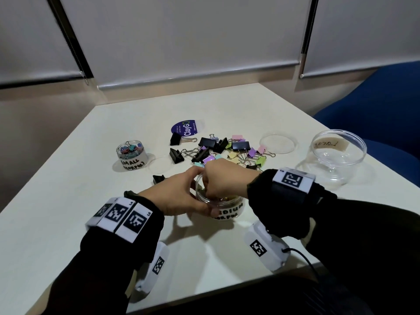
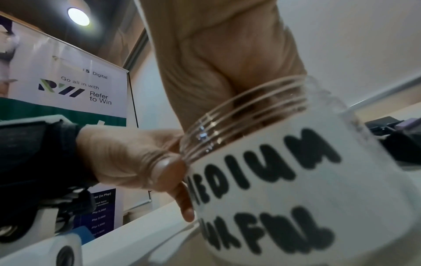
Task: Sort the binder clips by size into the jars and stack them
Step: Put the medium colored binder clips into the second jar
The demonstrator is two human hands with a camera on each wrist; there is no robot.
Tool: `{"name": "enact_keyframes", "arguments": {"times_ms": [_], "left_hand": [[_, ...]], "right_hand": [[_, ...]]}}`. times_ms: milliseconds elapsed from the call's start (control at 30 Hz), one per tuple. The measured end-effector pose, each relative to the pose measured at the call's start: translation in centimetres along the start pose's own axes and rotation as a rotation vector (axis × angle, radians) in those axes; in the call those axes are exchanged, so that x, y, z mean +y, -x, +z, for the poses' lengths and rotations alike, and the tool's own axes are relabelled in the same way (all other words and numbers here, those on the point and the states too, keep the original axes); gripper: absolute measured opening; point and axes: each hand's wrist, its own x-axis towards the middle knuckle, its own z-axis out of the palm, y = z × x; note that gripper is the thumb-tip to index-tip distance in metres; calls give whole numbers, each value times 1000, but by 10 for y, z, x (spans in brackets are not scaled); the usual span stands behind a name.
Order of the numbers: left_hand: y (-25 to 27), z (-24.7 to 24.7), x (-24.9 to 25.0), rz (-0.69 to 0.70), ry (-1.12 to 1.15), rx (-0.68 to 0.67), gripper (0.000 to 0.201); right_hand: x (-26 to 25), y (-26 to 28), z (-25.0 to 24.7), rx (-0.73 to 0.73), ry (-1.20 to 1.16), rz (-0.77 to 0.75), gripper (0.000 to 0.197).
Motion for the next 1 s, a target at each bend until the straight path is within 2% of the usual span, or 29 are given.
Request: {"name": "enact_keyframes", "arguments": {"times_ms": [133, 233, 333, 433, 467, 600, 700, 767, 867, 933, 1000], "left_hand": [[1, -1, 2, -18, 0, 0, 87], [2, -1, 3, -17, -2, 0, 84], [4, -1, 7, -5, -10, -7, 96], [8, -2, 14, 16, 12, 23, 105], [8, -3, 16, 25, 15, 33, 107], [6, -1, 18, 19, -21, 16, 112], [5, 1, 17, 23, -40, 3, 114], [3, 0, 16, 22, -25, 22, 111], [3, -3, 15, 33, 20, 50, 101], [5, -4, 15, 45, 55, -11, 97], [6, -3, 12, 42, 90, -96, 102]], "right_hand": [[0, -1, 0, 81, 0, -28, 4], [4, 2, -5, 116, -50, -43, 18], [17, 6, -26, 291, -165, -37, 10], [49, 3, -52, 467, -246, 73, 11], [61, 4, -58, 454, -205, 115, 11], [94, 11, -49, 176, -24, 247, 16], [103, 12, -35, 95, 39, 297, 29], [104, 11, -28, 49, 76, 307, 26], [104, 15, -25, 10, 126, 335, 20], [103, 20, -32, 28, 92, 333, 17], [98, 27, -44, 110, -34, 298, 16]]}}
